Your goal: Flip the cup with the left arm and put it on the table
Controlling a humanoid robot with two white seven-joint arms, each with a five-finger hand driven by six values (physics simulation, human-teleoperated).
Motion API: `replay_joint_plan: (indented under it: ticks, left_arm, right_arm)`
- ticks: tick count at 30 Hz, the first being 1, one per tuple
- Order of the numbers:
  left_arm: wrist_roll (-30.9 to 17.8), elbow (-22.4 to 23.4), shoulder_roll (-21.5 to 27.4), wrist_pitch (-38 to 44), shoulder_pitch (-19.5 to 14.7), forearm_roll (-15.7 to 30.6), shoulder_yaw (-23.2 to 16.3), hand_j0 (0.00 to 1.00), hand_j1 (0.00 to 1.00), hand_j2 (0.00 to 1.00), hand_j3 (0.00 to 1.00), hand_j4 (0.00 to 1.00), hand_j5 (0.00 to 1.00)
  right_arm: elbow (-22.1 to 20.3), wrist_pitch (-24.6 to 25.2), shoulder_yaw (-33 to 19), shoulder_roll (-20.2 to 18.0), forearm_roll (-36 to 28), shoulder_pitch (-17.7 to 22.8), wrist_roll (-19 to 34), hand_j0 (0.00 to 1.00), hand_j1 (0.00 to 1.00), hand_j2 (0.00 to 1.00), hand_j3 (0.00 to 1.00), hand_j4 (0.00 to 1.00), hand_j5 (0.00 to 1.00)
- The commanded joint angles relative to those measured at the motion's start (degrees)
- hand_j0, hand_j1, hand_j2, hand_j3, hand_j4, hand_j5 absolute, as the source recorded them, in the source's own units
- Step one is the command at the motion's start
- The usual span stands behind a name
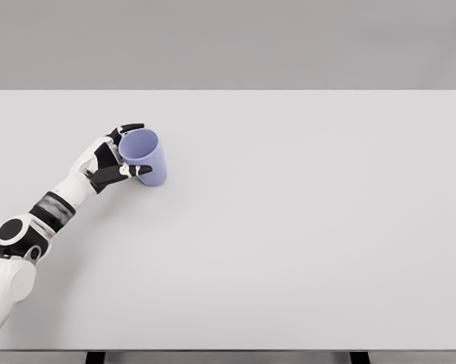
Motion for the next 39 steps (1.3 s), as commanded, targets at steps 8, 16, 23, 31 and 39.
replay_joint_plan:
  ticks: [8, 16, 23, 31, 39]
  left_arm:
    - [0.0, -0.1, -0.1, -0.4, 0.0, -0.3, 0.0, 0.87, 0.87, 0.87, 0.87, 0.87, 0.87]
    - [0.1, -0.3, -0.2, -0.6, 0.0, -0.3, 0.3, 0.94, 0.94, 0.94, 0.94, 0.94, 0.94]
    - [0.1, -0.3, -0.2, -0.9, 0.0, -0.3, 0.5, 0.99, 0.99, 0.99, 0.99, 0.99, 0.99]
    - [0.1, -0.3, -0.1, -1.2, 0.0, -0.2, 0.7, 0.99, 0.99, 0.99, 0.99, 0.99, 0.99]
    - [0.0, -0.4, 0.2, -1.2, 0.0, -0.2, 1.6, 0.99, 0.99, 0.99, 0.99, 0.99, 0.99]
  right_arm:
    - [0.0, 0.0, 0.0, 0.0, 0.0, 0.0, 0.0, 1.0, 1.0, 1.0, 1.0, 1.0, 1.0]
    - [0.0, 0.0, 0.0, 0.0, 0.0, 0.0, 0.0, 1.0, 1.0, 1.0, 1.0, 1.0, 1.0]
    - [0.0, 0.0, 0.0, 0.0, 0.0, 0.0, 0.0, 1.0, 1.0, 1.0, 1.0, 1.0, 1.0]
    - [0.0, 0.0, 0.0, 0.0, 0.0, 0.0, 0.0, 1.0, 1.0, 1.0, 1.0, 1.0, 1.0]
    - [0.0, 0.0, 0.0, 0.0, 0.0, 0.0, 0.0, 1.0, 1.0, 1.0, 1.0, 1.0, 1.0]
